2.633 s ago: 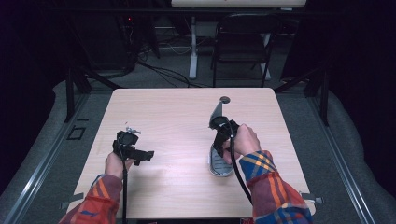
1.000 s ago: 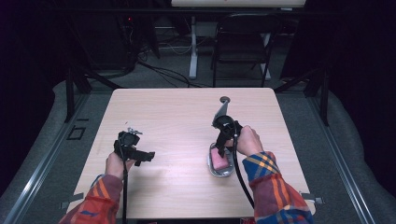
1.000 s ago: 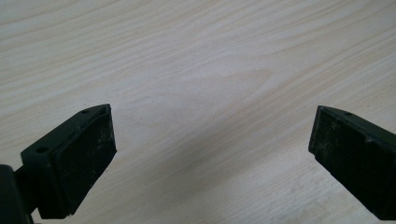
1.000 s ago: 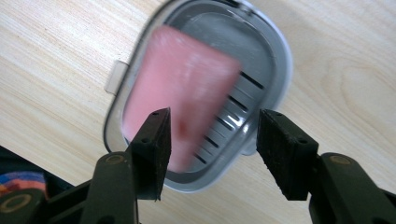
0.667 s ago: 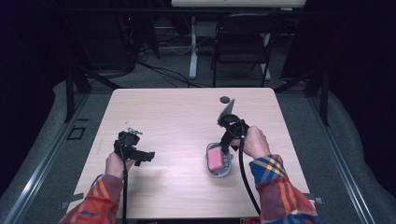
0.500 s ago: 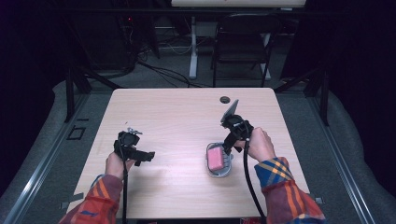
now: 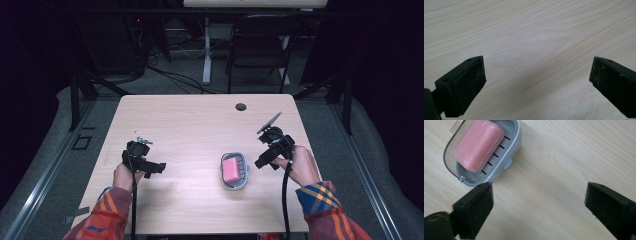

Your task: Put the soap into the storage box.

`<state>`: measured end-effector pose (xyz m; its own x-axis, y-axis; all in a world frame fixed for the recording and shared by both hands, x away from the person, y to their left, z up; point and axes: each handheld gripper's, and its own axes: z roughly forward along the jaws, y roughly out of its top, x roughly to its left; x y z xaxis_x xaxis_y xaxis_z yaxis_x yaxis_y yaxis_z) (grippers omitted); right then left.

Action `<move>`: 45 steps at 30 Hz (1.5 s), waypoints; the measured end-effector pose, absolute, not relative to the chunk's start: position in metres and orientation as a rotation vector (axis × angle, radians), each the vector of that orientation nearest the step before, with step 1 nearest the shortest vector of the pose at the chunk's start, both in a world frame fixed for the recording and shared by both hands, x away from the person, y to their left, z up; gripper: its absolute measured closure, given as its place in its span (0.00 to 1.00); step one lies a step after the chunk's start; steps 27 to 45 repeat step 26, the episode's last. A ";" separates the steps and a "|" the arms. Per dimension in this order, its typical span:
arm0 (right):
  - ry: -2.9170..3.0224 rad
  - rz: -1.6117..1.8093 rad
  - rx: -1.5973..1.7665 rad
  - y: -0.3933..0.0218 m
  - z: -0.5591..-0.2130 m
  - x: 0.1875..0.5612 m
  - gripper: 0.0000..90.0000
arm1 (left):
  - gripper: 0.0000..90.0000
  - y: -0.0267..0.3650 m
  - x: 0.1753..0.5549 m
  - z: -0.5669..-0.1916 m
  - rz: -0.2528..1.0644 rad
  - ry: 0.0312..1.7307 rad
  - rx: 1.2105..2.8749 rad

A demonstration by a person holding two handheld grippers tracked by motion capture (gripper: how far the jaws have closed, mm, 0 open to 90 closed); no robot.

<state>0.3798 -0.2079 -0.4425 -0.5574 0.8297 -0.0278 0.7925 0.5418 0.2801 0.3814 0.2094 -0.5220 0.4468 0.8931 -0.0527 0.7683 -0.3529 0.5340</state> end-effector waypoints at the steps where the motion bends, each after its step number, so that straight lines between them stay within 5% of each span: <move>1: 2.618 0.355 1.388 -0.208 -0.442 0.380 0.07 | 0.01 0.210 0.381 -0.522 0.342 1.390 2.213; 20: 2.486 0.508 1.293 -0.266 -0.499 0.313 0.00 | 0.00 0.209 0.380 -0.522 0.342 1.377 2.227; 45: 2.494 0.429 1.268 -0.264 -0.508 0.313 0.00 | 0.00 0.209 0.380 -0.521 0.337 1.364 2.230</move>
